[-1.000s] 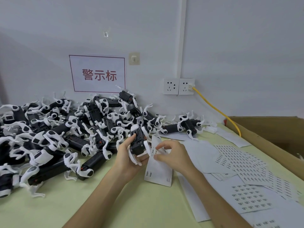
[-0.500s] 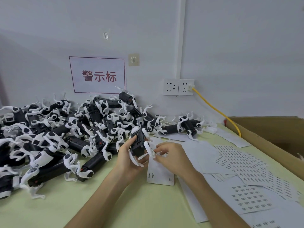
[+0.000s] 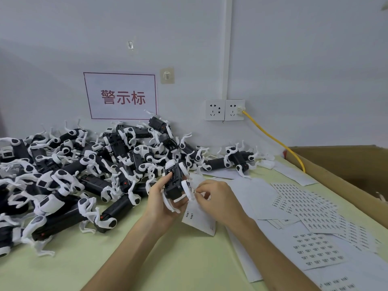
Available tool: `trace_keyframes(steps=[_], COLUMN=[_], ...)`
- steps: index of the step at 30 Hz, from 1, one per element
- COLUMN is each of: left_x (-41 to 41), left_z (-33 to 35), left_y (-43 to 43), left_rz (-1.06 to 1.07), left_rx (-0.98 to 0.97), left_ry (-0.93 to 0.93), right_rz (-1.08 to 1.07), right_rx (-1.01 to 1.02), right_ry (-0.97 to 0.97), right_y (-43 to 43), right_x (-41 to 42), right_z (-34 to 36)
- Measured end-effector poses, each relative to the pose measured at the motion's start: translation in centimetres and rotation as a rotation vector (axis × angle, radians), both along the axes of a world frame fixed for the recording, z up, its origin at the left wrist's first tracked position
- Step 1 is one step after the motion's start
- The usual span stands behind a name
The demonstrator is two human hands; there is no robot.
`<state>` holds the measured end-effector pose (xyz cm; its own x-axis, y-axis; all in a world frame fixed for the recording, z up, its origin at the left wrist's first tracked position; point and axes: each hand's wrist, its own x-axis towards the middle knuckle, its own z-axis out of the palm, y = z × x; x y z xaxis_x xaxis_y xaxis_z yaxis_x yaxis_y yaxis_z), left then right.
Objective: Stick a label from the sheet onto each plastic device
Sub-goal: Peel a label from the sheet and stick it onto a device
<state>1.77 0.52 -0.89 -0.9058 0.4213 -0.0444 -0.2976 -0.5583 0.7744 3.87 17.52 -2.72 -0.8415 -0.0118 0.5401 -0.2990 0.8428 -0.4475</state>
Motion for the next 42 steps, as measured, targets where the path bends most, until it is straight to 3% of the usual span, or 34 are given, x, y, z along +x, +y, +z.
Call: trace_keyframes(steps=[18, 25, 38, 42], left_x=[1.02, 0.77, 0.61, 0.56], left_z=[0.63, 0.39, 0.27, 0.36], left_y=[0.27, 0.09, 0.08, -0.01], left_rz=[0.060, 0.072, 0.055, 0.086], left_rx=[-0.172, -0.198, -0.216, -0.209], left_ry=[0.071, 0.087, 0.075, 0.073], right_rz=[0.017, 0.025, 0.025, 0.089], right_rx=[-0.302, -0.342, -0.205, -0.203], right_ry=[-0.106, -0.054, 0.058, 0.004], right_y=[0.51, 0.41, 0.13, 0.43], right_x=[-0.06, 0.40, 0.47, 0.49], right_z=[0.02, 0.36, 0.37, 0.65])
